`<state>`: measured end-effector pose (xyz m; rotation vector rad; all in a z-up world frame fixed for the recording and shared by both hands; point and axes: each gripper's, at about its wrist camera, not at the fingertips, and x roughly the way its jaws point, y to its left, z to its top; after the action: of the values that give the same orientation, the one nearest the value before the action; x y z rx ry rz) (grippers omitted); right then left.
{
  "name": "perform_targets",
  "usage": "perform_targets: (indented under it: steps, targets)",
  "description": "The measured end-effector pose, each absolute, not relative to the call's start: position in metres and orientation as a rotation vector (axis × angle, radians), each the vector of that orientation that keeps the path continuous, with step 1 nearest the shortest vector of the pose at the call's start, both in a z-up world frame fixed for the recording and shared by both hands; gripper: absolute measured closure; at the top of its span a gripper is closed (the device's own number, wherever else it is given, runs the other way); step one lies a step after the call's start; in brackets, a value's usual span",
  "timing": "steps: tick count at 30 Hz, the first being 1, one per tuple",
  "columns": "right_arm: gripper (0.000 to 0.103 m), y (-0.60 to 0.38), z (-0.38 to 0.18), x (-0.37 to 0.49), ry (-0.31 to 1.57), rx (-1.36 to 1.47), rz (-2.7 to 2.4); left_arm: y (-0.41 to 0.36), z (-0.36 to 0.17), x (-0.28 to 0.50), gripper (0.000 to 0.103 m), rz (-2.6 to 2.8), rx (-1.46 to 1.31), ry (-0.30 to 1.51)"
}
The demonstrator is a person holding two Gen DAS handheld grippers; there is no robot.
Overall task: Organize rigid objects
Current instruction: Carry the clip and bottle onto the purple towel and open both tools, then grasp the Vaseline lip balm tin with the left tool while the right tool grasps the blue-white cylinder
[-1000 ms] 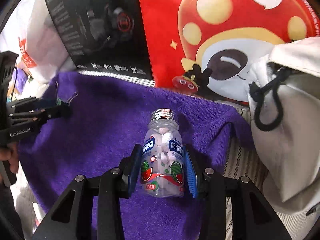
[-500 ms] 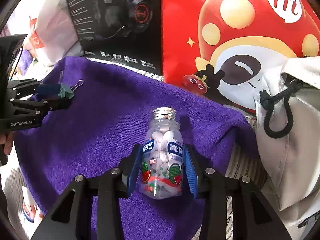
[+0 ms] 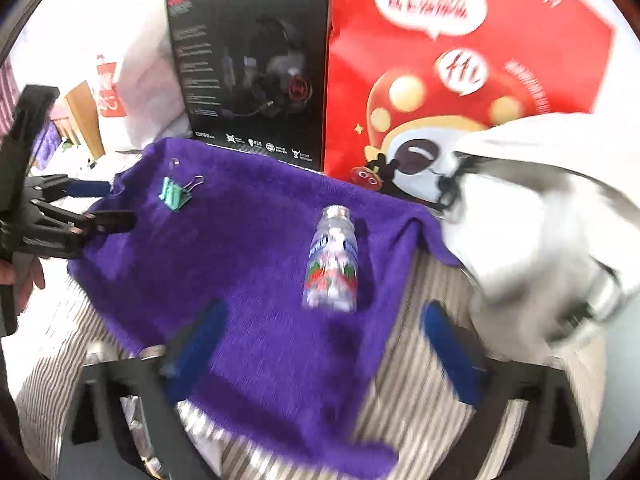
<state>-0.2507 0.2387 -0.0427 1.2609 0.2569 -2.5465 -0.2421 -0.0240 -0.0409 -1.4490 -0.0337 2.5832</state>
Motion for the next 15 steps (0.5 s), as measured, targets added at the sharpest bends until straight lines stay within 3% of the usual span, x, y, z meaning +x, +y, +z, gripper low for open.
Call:
perform_targets:
  steps: [5, 12, 15]
  targets:
    - [0.0, 0.243, -0.032, -0.198, 0.077, 1.249, -2.56, -0.041, -0.052, -0.187, 0.0, 2.564, -1.469, -0.12]
    - [0.0, 0.259, -0.054, -0.131, -0.098, 1.357, -2.568, -0.027, -0.084, -0.13, 0.0, 2.54, -1.482, -0.043]
    - [0.0, 0.267, -0.063, -0.106, -0.154, 1.373, -2.566, -0.014, -0.095, -0.127, 0.0, 2.559, -1.496, 0.069]
